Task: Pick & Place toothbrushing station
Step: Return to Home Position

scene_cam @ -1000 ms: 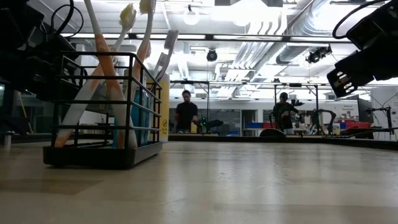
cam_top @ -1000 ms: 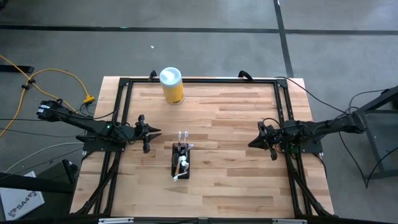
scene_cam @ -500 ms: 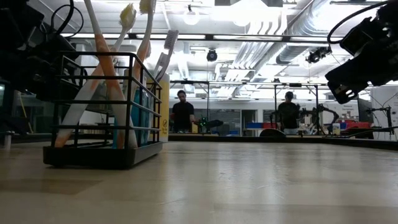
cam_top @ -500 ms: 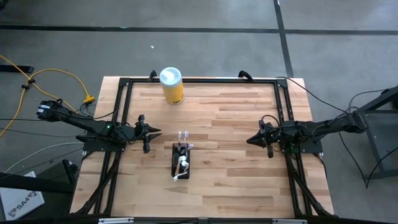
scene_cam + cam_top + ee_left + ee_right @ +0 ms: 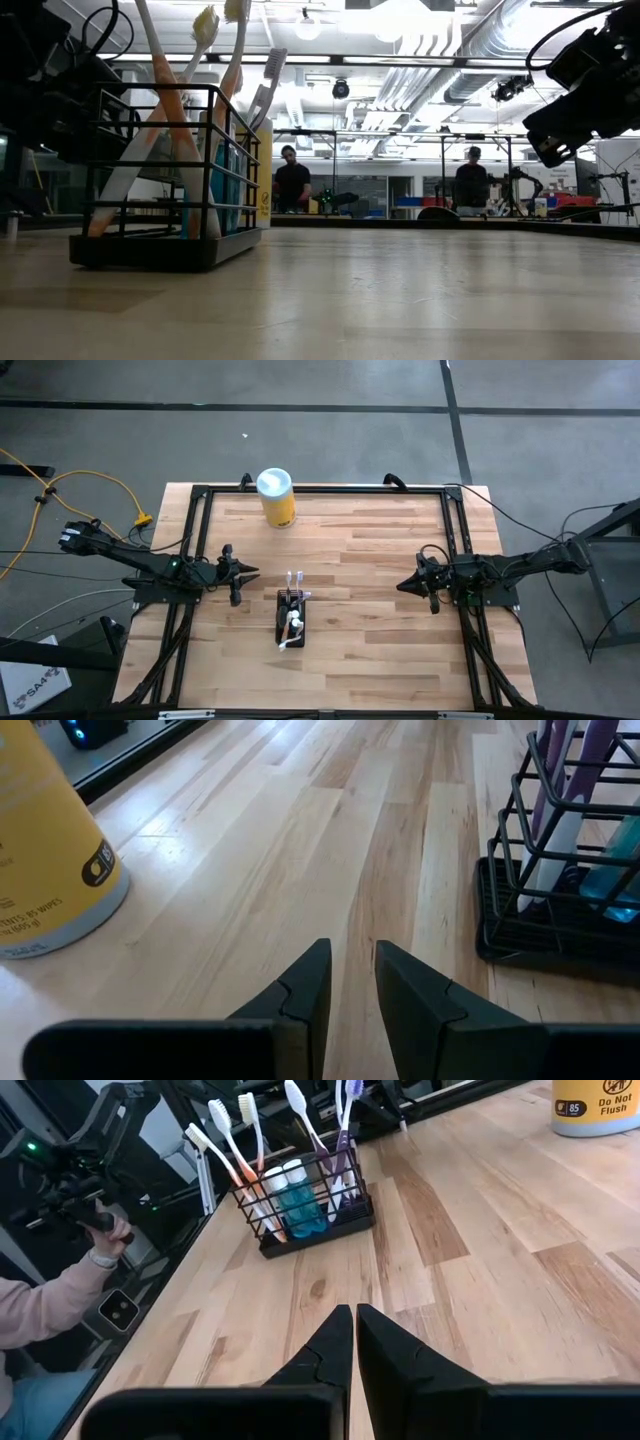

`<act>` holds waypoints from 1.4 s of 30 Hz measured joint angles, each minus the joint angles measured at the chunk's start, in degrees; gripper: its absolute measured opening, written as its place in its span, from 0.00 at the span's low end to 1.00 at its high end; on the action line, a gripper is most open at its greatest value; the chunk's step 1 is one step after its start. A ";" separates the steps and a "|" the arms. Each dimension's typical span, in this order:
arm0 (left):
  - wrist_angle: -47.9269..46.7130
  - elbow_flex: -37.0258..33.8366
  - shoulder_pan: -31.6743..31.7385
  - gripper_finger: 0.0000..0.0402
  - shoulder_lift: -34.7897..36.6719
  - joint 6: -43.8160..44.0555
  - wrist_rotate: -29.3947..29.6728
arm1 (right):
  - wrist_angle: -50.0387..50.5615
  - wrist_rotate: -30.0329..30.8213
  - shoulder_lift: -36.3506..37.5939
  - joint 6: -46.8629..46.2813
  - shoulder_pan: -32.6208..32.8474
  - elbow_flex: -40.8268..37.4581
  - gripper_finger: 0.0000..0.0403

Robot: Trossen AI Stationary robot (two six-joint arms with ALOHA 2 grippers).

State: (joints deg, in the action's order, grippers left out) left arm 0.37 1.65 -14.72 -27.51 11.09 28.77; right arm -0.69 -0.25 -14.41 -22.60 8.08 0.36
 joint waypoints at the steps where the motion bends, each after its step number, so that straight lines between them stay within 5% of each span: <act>1: 0.01 0.00 0.00 0.19 0.00 -0.22 0.00 | 0.00 0.02 0.00 -0.02 0.00 0.00 0.03; 35: 3.05 -1.29 -0.09 0.19 -0.39 -2.11 -0.56 | -0.25 -0.22 0.00 1.21 0.07 -0.02 0.03; 42: 3.04 -1.29 -0.04 0.19 -0.03 -6.05 -11.14 | -0.52 -0.26 0.00 1.21 0.07 -0.02 0.03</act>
State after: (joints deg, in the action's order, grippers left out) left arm 3.41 0.36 -14.76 -27.54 5.04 17.63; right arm -1.21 -0.51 -14.41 -21.39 8.14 0.34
